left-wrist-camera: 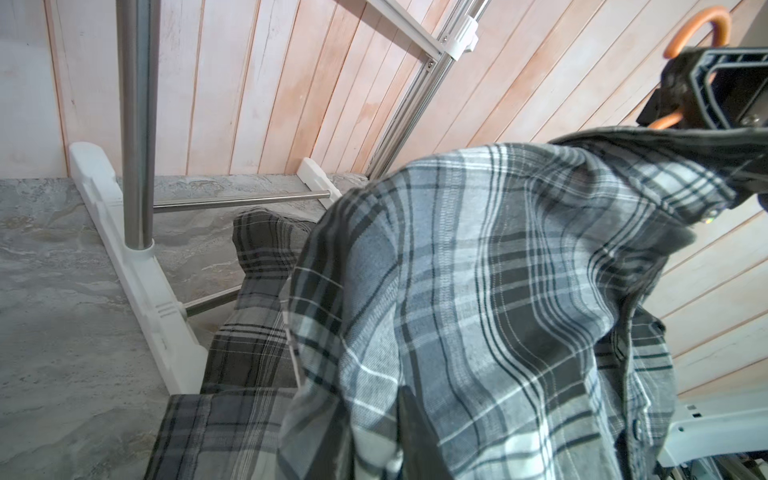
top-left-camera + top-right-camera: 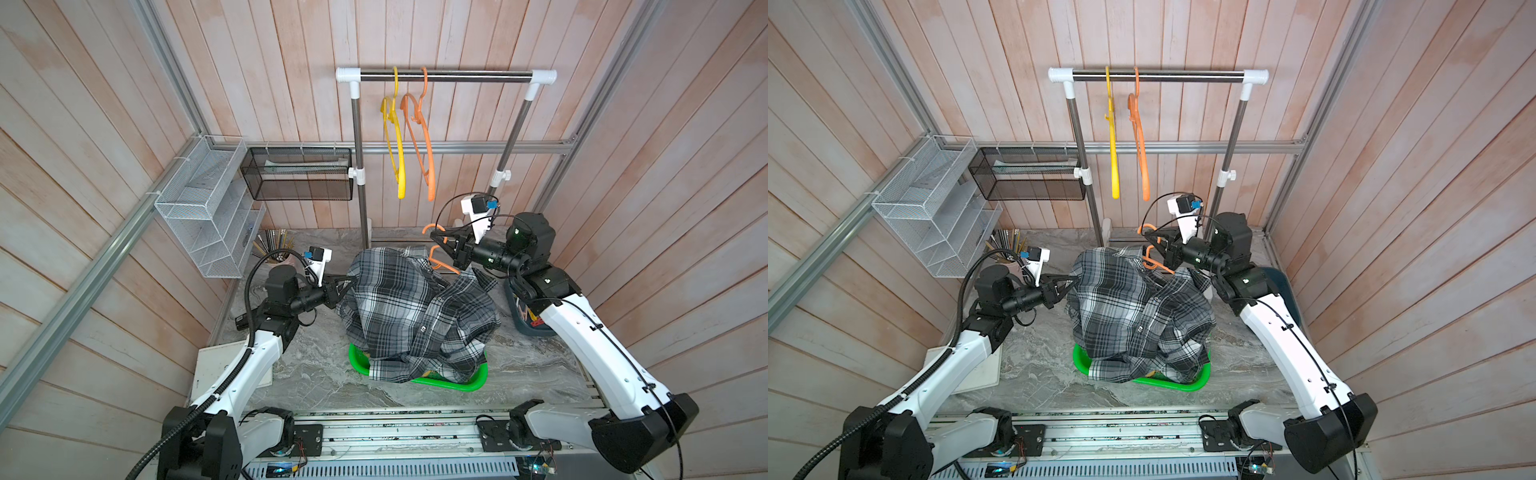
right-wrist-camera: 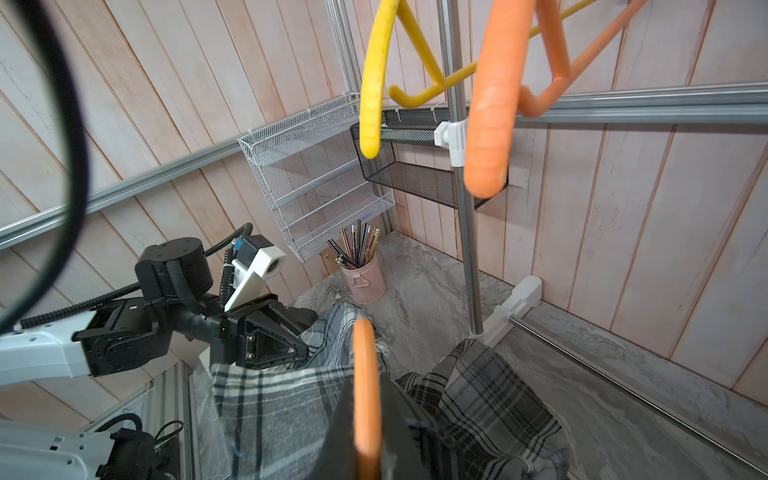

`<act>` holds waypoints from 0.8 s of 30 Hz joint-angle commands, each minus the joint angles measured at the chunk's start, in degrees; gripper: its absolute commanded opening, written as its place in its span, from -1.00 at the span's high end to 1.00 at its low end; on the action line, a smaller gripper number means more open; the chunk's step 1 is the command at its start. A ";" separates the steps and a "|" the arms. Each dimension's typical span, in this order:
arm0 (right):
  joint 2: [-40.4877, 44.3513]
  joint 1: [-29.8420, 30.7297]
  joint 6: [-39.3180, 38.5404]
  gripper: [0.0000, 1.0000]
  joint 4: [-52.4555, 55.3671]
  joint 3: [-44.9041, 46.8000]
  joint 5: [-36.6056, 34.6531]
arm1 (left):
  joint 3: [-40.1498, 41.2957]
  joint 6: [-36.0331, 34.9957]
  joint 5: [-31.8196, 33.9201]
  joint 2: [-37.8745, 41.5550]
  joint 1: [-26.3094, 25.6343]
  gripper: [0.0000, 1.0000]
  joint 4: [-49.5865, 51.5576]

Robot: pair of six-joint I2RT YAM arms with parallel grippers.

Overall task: Remove the clothespins securing long-sleeve shirts to the hanger
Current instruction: Remove the long-sleeve shirt from the hanger.

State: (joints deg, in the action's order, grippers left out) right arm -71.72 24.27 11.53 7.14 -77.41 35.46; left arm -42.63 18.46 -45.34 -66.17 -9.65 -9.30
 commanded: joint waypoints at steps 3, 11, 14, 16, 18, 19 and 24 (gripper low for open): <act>0.53 -0.33 -0.97 1.00 -1.24 -1.96 0.75 | -2.14 -2.29 1.57 -0.03 0.02 1.00 2.50; 1.75 -0.82 -1.86 1.00 0.08 -0.40 0.66 | -0.73 3.55 16.94 3.96 5.07 1.00 -2.30; 2.74 -1.70 -1.65 1.00 0.26 0.63 1.05 | 0.24 6.26 20.53 4.62 7.88 1.00 -3.62; 3.94 -2.43 -1.05 1.00 -0.53 1.80 1.71 | 0.31 6.61 20.93 4.40 8.81 1.00 -2.90; 5.45 -3.60 -0.68 1.00 -1.19 2.80 2.58 | 0.25 6.82 21.49 4.04 9.11 1.00 -0.60; 6.12 -4.11 -0.50 1.00 -1.37 3.16 2.87 | 0.47 7.23 21.76 3.87 9.49 1.00 0.36; 9.70 -8.67 1.49 1.00 -3.66 5.56 7.25 | 4.89 12.62 19.12 4.18 15.32 1.00 -0.48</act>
State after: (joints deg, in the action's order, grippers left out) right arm -64.82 18.35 12.01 6.57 -72.77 39.92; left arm -40.69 27.29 -29.56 -62.06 1.74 -10.22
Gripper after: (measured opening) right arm 0.083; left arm 0.044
